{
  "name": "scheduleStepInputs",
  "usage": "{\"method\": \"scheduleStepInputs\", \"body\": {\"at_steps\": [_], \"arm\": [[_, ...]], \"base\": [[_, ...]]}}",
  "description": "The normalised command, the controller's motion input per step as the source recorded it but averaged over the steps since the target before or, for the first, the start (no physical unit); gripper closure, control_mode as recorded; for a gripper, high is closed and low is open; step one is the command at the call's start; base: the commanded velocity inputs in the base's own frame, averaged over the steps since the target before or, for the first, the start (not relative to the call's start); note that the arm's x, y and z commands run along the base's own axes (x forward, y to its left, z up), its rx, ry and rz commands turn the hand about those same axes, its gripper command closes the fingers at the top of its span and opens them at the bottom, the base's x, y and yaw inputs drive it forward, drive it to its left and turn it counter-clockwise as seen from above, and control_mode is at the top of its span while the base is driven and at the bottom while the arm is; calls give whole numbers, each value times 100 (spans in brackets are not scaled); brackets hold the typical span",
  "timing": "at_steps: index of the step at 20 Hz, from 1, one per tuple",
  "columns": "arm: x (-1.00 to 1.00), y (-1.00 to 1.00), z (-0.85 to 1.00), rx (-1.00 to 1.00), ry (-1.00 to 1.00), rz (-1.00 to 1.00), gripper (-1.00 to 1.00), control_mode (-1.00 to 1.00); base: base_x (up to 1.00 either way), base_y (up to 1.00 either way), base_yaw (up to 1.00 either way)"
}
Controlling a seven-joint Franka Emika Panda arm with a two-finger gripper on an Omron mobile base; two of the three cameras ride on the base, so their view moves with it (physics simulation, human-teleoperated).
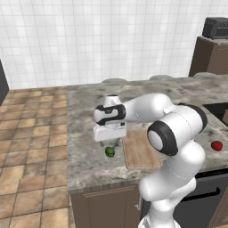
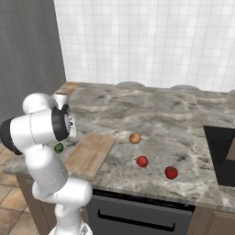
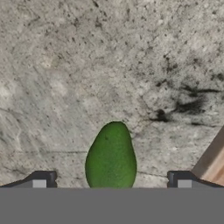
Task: Place the avocado, onion, tomato, and bell pepper on the cutting board.
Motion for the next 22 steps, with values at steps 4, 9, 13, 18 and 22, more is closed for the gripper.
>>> {"method": "scheduleStepInputs", "body": {"at_steps": [4, 9, 13, 18, 22], "arm": [[-5, 4, -10, 0, 0, 0, -100, -100], [-13, 0, -10, 0, 0, 0, -100, -100], [-23, 0, -8, 0, 0, 0, -100, -100], [-22, 0, -7, 0, 0, 0, -100, -100], [0, 0, -14, 0, 0, 0, -100, -100]], "base": [[0, 0, 0], [0, 0, 0], [0, 0, 0], [0, 0, 0], [0, 0, 0]]}}
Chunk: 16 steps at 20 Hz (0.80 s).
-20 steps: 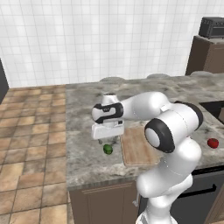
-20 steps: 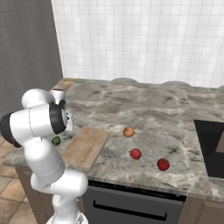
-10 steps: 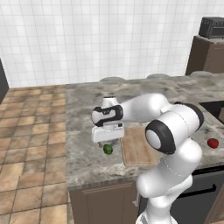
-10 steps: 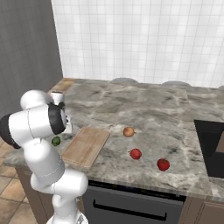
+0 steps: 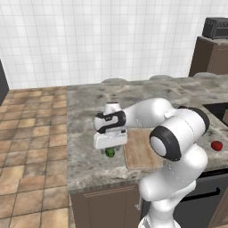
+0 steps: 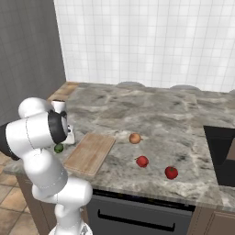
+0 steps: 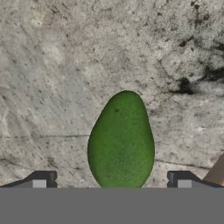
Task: Place the avocado, onion, tomato, and bell pepper on the cutting board.
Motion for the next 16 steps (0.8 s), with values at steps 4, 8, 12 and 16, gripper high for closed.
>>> {"method": "scheduleStepInputs", "body": {"at_steps": [4, 8, 12, 16], "arm": [[13, 0, -15, 0, 0, 0, -100, -100], [31, 0, -16, 0, 0, 0, -100, -100], [27, 0, -14, 0, 0, 0, -100, -100], [-9, 1, -12, 0, 0, 0, 100, -100]], "base": [[0, 0, 0], [0, 0, 0], [0, 0, 0], [0, 0, 0]]}}
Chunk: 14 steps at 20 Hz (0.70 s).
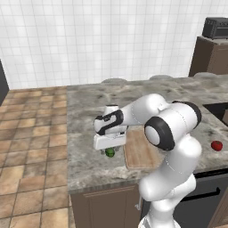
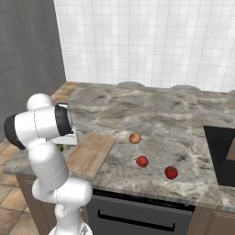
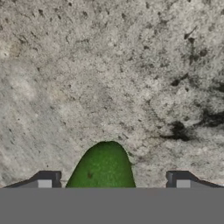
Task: Place the avocado, onion, tomato, and bell pepper on the cutting board.
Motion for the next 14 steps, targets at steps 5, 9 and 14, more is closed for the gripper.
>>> {"method": "scheduleStepInputs", "body": {"at_steps": [5, 9, 14], "arm": [[-43, 0, 0, 0, 0, 0, 100, -100], [-29, -1, 14, 0, 0, 0, 100, -100], [-14, -5, 53, 0, 0, 0, 100, -100]], "base": [[0, 0, 0], [0, 0, 0], [0, 0, 0]]}}
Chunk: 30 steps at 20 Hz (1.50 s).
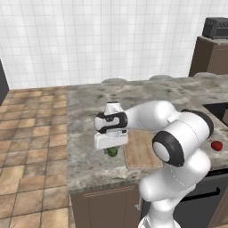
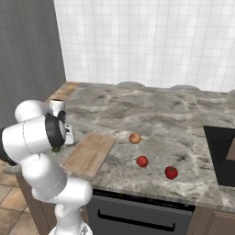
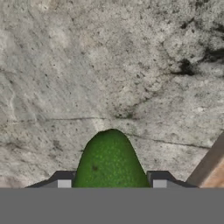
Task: Place the avocado, onion, tomato, and bell pepper on the cutting board.
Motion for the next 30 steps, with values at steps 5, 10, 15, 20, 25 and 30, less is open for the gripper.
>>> {"method": "scheduleStepInputs", "body": {"at_steps": [5, 10, 15, 20, 25, 30], "arm": [[-5, -23, 86, 0, 0, 0, 100, -100], [-3, -48, 64, -1, -1, -1, 100, -100], [0, -60, 38, -6, -1, -1, 100, -100], [0, -68, 7, -5, -1, 0, 100, -100], [1, -45, 0, -2, 0, 0, 100, -100], [13, -11, -8, 0, 0, 0, 100, -100]], "base": [[0, 0, 0], [0, 0, 0], [0, 0, 0], [0, 0, 0], [0, 0, 0], [0, 0, 0]]}}
